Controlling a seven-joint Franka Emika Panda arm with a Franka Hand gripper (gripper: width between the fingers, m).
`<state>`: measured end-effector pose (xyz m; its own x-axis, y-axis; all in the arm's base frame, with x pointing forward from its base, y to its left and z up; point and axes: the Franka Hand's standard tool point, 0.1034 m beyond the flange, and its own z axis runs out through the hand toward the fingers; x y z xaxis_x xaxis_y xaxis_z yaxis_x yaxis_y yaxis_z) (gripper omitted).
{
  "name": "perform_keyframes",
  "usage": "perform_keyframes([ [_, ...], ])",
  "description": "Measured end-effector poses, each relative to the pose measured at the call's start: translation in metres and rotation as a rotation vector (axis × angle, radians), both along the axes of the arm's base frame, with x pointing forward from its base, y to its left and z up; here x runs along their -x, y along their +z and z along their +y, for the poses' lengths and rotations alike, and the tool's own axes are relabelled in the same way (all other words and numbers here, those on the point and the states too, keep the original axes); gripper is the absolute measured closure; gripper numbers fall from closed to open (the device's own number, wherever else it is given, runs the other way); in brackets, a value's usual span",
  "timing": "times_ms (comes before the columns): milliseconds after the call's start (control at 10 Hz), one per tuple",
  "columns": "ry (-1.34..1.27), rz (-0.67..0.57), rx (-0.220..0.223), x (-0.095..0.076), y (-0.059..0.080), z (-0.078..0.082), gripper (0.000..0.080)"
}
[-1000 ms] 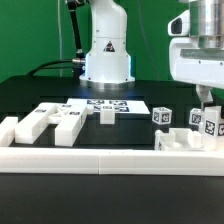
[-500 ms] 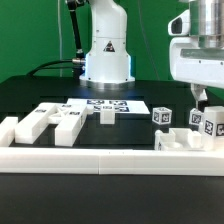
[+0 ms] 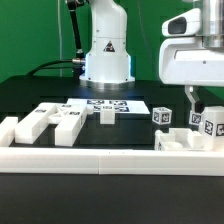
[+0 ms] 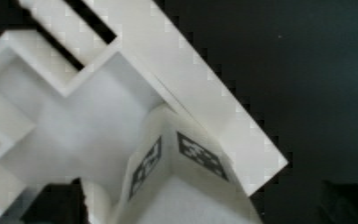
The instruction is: Assemble chair
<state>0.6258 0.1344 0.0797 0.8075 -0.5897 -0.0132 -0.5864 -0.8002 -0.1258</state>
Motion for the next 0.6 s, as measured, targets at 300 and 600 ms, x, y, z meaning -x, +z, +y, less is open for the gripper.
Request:
perform_keyframes([
  [300, 0.316, -0.035, 0.021, 0.0, -0.0005, -0.0003, 0.0151],
  [600, 0.658, -0.065, 0.063, -0.0027, -0.001, -0.005, 0.0151],
])
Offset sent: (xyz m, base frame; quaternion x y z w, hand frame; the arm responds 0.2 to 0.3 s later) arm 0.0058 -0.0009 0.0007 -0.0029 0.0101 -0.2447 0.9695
